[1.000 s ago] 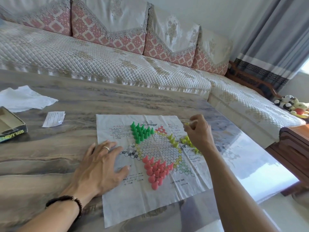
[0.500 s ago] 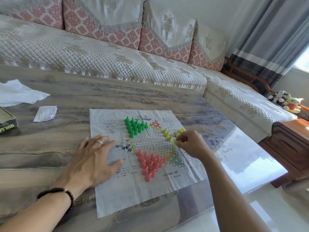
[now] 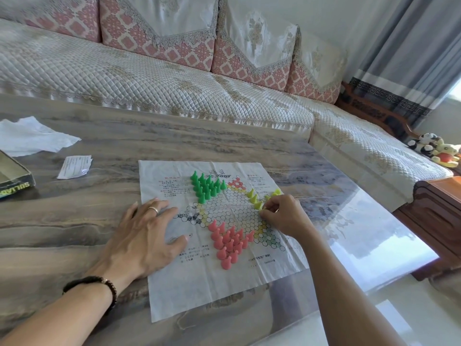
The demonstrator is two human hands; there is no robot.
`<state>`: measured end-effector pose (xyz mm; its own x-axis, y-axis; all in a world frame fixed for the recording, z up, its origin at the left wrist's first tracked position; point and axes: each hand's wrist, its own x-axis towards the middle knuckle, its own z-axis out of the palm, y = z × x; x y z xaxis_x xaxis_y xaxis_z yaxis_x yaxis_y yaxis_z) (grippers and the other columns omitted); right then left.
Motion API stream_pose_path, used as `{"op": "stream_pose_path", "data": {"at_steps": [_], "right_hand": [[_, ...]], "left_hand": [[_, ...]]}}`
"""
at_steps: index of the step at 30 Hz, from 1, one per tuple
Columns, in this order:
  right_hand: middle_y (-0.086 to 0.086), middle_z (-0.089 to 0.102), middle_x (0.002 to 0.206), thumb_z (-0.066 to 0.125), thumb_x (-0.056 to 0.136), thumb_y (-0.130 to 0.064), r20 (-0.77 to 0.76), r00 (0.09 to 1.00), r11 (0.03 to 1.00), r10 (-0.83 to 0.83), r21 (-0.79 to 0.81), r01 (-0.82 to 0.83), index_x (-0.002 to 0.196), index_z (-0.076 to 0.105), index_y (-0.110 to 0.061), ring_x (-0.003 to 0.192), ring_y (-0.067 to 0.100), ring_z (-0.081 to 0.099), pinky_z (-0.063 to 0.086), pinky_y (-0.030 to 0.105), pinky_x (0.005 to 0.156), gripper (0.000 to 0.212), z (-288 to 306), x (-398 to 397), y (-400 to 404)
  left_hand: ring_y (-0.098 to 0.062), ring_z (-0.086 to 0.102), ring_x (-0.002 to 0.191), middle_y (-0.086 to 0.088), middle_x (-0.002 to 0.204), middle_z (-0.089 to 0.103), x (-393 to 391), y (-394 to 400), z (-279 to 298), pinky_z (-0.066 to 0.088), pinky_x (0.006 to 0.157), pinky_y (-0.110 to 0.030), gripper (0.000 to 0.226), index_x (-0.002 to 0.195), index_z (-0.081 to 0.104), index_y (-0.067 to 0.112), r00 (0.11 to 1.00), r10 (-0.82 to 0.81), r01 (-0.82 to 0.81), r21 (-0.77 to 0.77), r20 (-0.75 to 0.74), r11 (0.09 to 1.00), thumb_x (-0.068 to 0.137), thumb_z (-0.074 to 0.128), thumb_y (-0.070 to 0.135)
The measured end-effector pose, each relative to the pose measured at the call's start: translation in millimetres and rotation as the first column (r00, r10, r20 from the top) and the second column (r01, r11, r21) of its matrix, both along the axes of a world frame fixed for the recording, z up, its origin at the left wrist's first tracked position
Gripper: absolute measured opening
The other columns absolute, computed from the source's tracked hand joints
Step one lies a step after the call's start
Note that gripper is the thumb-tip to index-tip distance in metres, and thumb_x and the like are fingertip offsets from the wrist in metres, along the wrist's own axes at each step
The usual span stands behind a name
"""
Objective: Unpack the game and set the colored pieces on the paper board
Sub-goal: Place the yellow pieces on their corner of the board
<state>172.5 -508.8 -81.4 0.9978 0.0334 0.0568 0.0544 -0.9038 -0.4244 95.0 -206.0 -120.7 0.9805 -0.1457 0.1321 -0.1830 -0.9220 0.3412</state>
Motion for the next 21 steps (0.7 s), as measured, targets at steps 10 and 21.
{"op": "stream_pose_path", "data": {"at_steps": [10, 21], "right_hand": [[0.0, 0.065, 0.077, 0.073, 0.081, -0.026, 0.024, 1.0, 1.0, 0.005, 0.013, -0.006, 0.077, 0.068, -0.016, 0.07, 0.012, 0.058, 0.043, 0.018, 0.057, 0.011, -3.5, -0.1, -1.0], [-0.004, 0.067, 0.078, 0.063, 0.085, -0.009, 0.261, 0.959, 0.994, -0.106, 0.01, 0.107, 0.087, 0.073, -0.011, 0.074, 0.012, 0.062, 0.051, 0.025, 0.07, 0.009, 14.4, 17.0, -7.6]], "left_hand": [[-0.011, 0.016, 0.144, 0.006, 0.153, 0.029, -0.1, -0.3, -0.6, 0.007, 0.119, -0.038, 0.091, 0.144, 0.035, 0.032, 1.0, 0.003, -0.003, -0.002, 0.008, 1.0, 0.067, 0.016, 0.076], [-0.011, 0.014, 0.145, 0.005, 0.155, 0.027, -1.3, 0.9, -2.3, 0.007, 0.119, -0.038, 0.083, 0.145, 0.033, 0.03, 1.0, 0.001, -0.001, -0.014, 0.01, 1.0, 0.074, 0.025, 0.073]]}}
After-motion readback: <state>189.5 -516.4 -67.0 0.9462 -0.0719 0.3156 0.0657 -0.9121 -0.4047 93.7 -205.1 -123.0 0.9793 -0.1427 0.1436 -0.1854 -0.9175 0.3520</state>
